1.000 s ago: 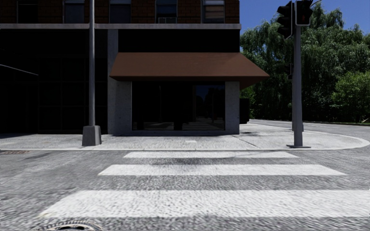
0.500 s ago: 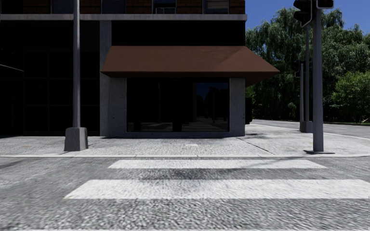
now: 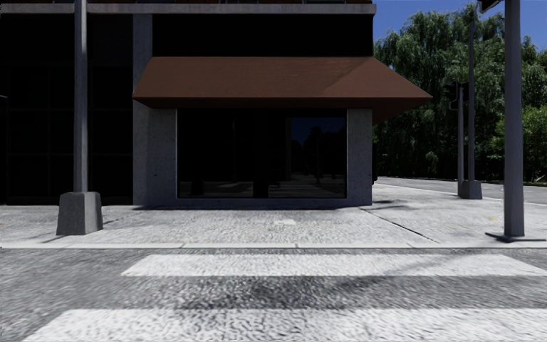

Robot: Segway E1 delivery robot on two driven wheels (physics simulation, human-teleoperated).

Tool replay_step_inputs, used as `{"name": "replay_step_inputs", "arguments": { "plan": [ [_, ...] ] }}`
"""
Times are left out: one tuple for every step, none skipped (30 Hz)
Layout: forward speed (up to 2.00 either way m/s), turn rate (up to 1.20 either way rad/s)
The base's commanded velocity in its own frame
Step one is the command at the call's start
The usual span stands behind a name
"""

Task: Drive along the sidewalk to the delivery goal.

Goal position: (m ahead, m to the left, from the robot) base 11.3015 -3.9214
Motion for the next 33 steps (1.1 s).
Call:
{"name": "replay_step_inputs", "arguments": {
  "plan": [
    [1.42,0.00],
    [1.42,0.00],
    [1.42,0.00],
    [1.42,0.00],
    [1.42,0.00],
    [1.42,0.00],
    [1.42,0.00],
    [1.42,0.00],
    [1.42,0.00],
    [1.43,0.00],
    [1.43,0.00],
    [1.43,0.00],
    [1.43,0.00],
    [1.43,0.00],
    [1.43,0.00],
    [1.43,0.00],
    [1.43,0.00],
    [1.43,0.00],
    [1.43,0.00],
    [1.43,0.00],
    [1.43,0.00],
    [1.43,0.00],
    [1.43,0.00],
    [1.43,0.00],
    [1.43,0.00],
    [1.43,-0.25],
    [1.43,-0.61],
    [1.43,-0.72],
    [1.43,-0.77],
    [1.43,-0.79],
    [1.43,-0.79],
    [1.43,-0.79],
    [1.43,-0.79]
  ]
}}
